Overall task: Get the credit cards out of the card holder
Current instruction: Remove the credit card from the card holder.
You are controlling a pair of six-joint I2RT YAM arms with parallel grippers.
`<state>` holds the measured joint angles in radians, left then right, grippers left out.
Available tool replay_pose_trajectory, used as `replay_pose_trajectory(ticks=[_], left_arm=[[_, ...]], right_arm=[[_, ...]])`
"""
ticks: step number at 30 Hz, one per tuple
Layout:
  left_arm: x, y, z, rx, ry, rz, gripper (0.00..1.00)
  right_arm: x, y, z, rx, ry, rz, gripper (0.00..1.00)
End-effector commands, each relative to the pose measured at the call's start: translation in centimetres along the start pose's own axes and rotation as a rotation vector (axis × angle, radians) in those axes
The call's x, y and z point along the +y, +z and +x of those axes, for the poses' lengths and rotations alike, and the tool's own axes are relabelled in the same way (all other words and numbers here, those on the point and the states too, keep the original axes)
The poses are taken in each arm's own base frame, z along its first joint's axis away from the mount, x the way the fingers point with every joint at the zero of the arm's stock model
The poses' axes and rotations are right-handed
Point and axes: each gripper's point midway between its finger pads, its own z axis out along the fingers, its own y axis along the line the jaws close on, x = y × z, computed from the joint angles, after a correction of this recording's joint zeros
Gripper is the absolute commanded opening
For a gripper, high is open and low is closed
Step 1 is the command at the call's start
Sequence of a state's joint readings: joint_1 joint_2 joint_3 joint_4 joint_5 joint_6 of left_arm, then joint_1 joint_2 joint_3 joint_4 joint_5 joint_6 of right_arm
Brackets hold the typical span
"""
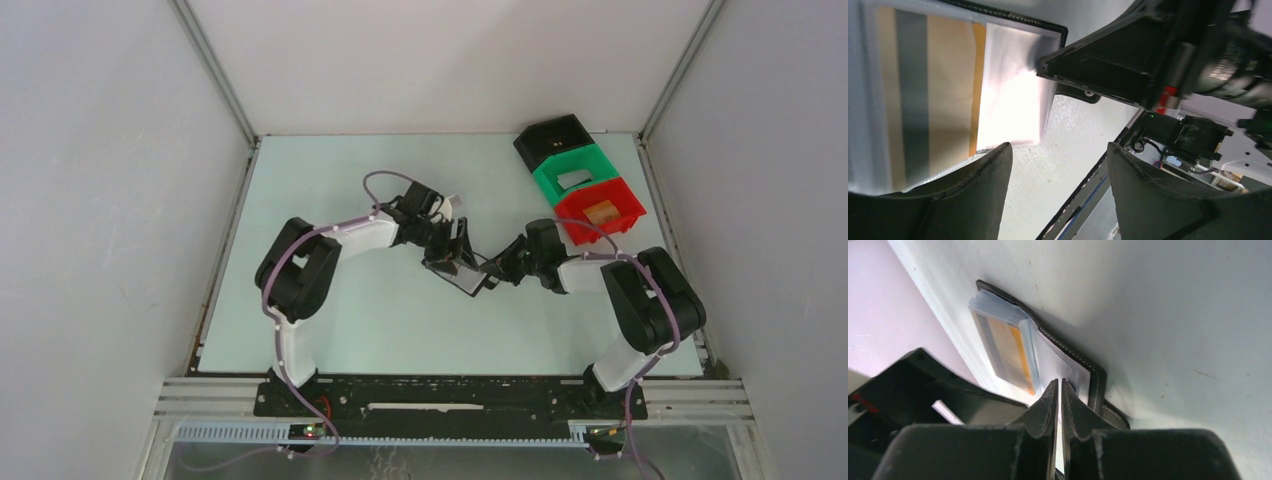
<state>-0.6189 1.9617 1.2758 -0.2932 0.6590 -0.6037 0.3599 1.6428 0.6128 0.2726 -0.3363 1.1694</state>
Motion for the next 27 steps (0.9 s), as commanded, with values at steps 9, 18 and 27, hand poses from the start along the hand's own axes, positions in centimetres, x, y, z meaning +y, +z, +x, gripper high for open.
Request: replay_pose_trajectory(ticks=[9,18,27], left_arm=[[3.3,-5.0,-5.5,-0.153,0.041,-0.256,0.69],[5.9,-4.8,-6.5,-0.154,0.092,-0.372,0.54],[5.2,-3.6,-5.6,-0.115,0.097,-0.322,0.40]], right_arm=[[-3.1,1.4,0.3,0.031,-0.052,0.100,0.10],[-3.5,1.5,0.2,0.031,-0.060,0.109,0.10],[-3.5,1.5,0.1,0.030,-0.058,0.108,0.09]])
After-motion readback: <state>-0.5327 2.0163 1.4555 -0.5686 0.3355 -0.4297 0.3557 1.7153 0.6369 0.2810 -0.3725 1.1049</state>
